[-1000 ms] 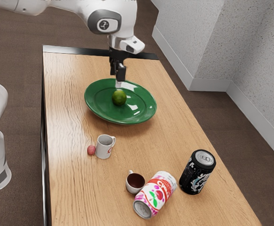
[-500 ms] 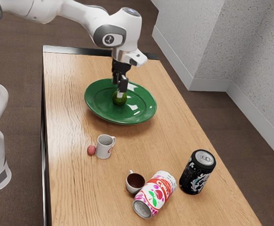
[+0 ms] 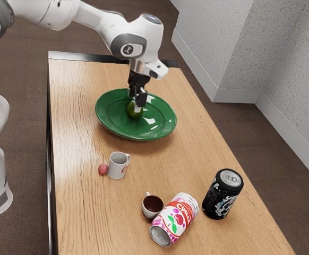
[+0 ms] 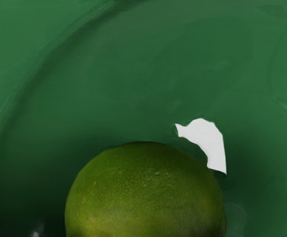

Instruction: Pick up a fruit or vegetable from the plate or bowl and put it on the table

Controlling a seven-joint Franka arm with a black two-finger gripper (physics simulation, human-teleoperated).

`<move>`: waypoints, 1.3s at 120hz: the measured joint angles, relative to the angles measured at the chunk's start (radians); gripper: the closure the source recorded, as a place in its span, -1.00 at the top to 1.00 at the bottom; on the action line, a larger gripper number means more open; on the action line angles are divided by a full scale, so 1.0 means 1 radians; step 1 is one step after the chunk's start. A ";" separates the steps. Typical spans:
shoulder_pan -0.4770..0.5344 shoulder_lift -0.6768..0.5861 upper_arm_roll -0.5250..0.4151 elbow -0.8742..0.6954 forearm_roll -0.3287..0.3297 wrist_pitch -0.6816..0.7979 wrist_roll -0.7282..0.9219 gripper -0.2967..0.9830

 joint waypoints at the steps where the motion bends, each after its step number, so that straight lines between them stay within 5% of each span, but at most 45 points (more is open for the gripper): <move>1: 0.000 0.002 0.000 -0.001 0.000 0.001 0.000 0.54; 64: 0.000 0.047 0.002 -0.030 -0.032 0.071 0.000 0.47; 90: 0.001 0.057 0.004 -0.031 -0.036 0.083 -0.004 0.06; 134: -0.101 -0.060 -0.026 -0.017 -0.018 0.072 -0.015 -0.06; 156: -0.105 -0.059 -0.135 0.015 -0.003 0.065 -0.024 -0.17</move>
